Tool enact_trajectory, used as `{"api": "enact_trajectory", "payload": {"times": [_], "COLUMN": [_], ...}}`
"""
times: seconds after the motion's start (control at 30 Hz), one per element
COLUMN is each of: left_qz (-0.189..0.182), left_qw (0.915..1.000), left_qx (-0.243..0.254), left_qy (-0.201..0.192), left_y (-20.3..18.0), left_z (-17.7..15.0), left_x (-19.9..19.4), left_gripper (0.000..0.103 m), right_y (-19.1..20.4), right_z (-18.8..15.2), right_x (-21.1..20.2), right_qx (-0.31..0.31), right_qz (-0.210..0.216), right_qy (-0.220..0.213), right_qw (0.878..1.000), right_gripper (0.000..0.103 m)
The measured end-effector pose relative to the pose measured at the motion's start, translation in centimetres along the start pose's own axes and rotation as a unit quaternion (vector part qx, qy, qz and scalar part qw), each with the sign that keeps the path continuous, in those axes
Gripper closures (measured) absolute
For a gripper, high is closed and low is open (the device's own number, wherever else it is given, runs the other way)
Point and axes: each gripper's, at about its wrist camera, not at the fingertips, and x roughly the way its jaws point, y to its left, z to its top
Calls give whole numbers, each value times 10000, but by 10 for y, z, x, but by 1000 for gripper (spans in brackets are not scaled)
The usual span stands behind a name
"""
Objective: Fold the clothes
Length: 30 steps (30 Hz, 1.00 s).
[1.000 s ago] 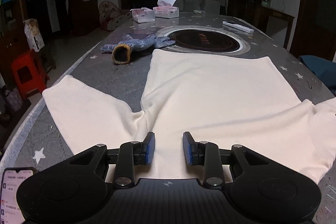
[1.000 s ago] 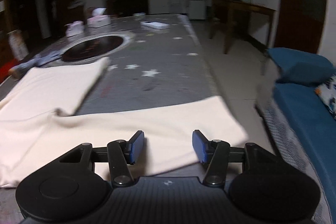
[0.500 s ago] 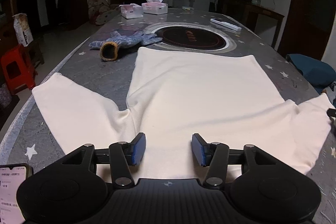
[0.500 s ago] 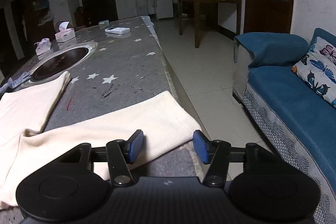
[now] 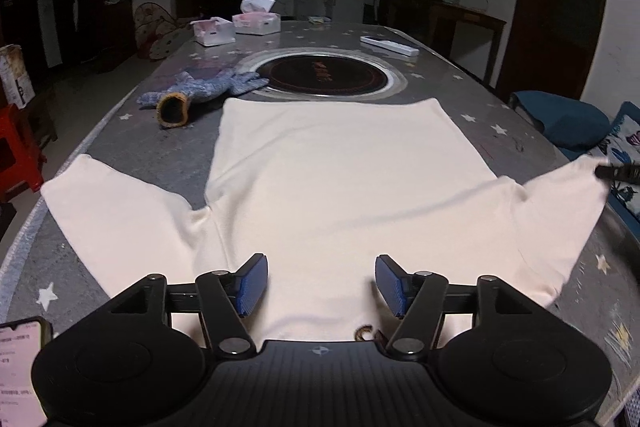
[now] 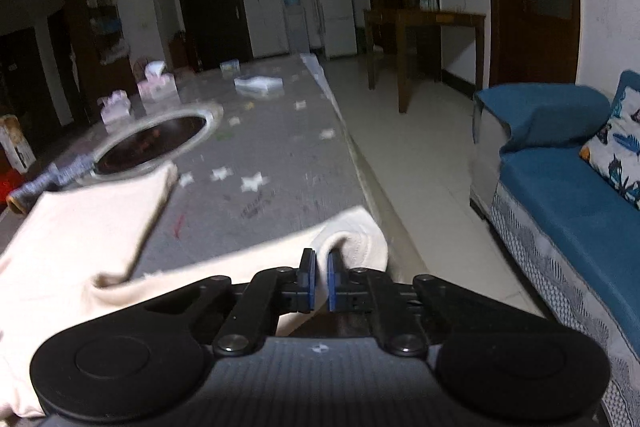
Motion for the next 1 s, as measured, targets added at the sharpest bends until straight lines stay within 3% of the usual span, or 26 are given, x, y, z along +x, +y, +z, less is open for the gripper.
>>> {"api": "enact_trajectory", "payload": {"times": [0.3, 0.37, 0.53, 0.77, 1.0], "left_qz": [-595, -752, -840, -558, -277], "left_qw": [9979, 9967, 9949, 9982, 9987], "left_qx": [184, 227, 554, 153, -244], "left_qy": [150, 187, 102, -136, -355], "left_y": [-24, -29, -44, -8, 28], "left_z": [-12, -14, -19, -16, -13], "left_x": [0, 0, -3, -22, -40], "left_gripper": [39, 35, 33, 33, 33], "right_y": [0, 5, 25, 95, 192], "right_z": [29, 34, 48, 57, 50], "right_x": [-41, -50, -65, -66, -52], "right_qx": [-62, -112, -335, -1138, -1852], "right_qz": [131, 220, 425, 1254, 2419], "right_qy": [-474, -619, -859, -760, -407], "right_qw": [9988, 9978, 9948, 9826, 9516], "right_gripper": [99, 99, 99, 99, 99]}}
